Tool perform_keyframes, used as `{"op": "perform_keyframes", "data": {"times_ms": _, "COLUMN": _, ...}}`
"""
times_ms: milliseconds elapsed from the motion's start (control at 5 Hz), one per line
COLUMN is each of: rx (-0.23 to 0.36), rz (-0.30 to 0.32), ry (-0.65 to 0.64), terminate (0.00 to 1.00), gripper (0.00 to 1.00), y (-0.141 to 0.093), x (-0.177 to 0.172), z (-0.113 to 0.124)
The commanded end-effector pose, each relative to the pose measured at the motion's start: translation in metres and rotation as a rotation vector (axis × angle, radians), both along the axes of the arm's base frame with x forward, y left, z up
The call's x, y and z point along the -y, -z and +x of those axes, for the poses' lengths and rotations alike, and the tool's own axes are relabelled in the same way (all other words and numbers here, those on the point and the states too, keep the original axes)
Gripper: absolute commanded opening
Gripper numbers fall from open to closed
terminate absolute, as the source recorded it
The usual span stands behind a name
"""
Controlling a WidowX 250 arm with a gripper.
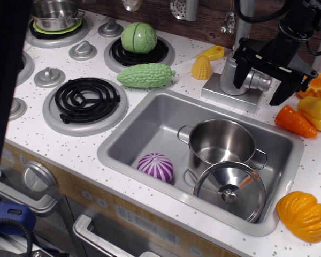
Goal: Turn lever vertical to front
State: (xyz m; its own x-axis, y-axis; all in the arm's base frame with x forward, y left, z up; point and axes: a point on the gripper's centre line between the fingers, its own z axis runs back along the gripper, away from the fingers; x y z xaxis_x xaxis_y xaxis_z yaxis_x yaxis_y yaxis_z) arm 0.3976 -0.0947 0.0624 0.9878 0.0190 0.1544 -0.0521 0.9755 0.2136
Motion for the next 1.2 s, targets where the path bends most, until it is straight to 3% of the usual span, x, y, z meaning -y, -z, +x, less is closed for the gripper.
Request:
{"op": "perform_keyframes", "data": {"times_ms": 0, "rx": 0.0, "rz": 0.0, "ry": 0.0, "terminate": 0.0, "gripper": 1.0, "y": 0.0, "x": 0.0, "z": 0.0}}
{"op": "perform_keyframes", "data": {"times_ms": 400, "rx": 0.056, "rz": 0.068, "ry": 0.061, "terminate": 0.0, "gripper": 1.0, "y": -0.04, "x": 0.004, "z": 0.01}}
{"op": "perform_keyframes", "data": {"times_ms": 600, "rx": 0.132, "rz": 0.116, "ry": 0.058, "terminate": 0.0, "gripper": 1.0, "y": -0.057, "x": 0.01, "z": 0.016}}
{"op": "perform_keyframes", "data": {"times_ms": 800, "rx": 0.245, "rz": 0.138, "ry": 0.083, "terminate": 0.0, "gripper": 1.0, "y": -0.064, "x": 0.013, "z": 0.022}}
{"op": "perform_keyframes", "data": {"times_ms": 1000, "rx": 0.312, "rz": 0.143, "ry": 0.08, "terminate": 0.0, "gripper": 1.0, "y": -0.064, "x": 0.01, "z": 0.029}}
